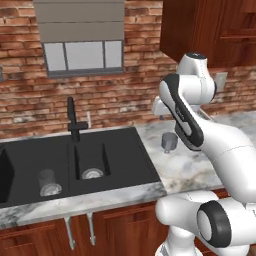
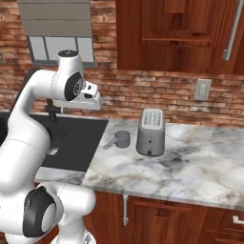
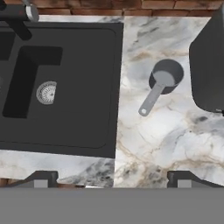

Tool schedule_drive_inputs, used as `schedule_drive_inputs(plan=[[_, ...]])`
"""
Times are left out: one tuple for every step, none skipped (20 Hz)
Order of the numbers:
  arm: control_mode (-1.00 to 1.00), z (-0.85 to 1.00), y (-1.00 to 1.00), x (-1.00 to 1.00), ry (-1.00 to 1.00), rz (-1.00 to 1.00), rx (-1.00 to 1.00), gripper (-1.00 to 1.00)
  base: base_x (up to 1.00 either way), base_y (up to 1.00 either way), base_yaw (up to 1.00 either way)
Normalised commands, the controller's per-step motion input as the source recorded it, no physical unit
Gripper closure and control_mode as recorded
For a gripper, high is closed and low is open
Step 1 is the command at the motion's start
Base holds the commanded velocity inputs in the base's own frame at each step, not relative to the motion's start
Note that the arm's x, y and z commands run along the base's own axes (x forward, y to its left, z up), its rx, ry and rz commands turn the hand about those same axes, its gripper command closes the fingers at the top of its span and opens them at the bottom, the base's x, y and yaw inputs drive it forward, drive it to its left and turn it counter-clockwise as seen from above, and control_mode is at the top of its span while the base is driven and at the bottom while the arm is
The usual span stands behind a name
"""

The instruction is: Move any existing items from the left basin to the right basin for drying. Then move the measuring cup from the counter to the left basin of the sink for washing.

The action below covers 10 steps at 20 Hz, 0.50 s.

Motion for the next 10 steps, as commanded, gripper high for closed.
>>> schedule_drive_inputs(plan=[[1.00,0.00,0.00,0.00,0.00,0.00,0.00,-1.00,0.01,0.52,-0.06],[1.00,0.00,0.00,0.00,0.00,0.00,0.00,-1.00,0.03,0.51,-0.07],[1.00,0.00,0.00,0.00,0.00,0.00,0.00,-1.00,0.01,0.54,-0.07],[1.00,0.00,0.00,0.00,0.00,0.00,0.00,-1.00,0.01,0.49,-0.07],[1.00,0.00,0.00,0.00,0.00,0.00,0.00,-1.00,0.00,0.48,-0.06],[1.00,0.00,0.00,0.00,0.00,0.00,0.00,-1.00,0.00,0.43,-0.06],[1.00,0.00,0.00,0.00,0.00,0.00,0.00,-1.00,0.00,0.42,-0.05],[1.00,0.00,0.00,0.00,0.00,0.00,0.00,-1.00,0.03,0.46,-0.05],[1.00,0.00,0.00,0.00,0.00,0.00,0.00,-1.00,0.08,0.48,-0.05],[1.00,0.00,0.00,0.00,0.00,0.00,0.00,-1.00,0.09,0.48,-0.04]])
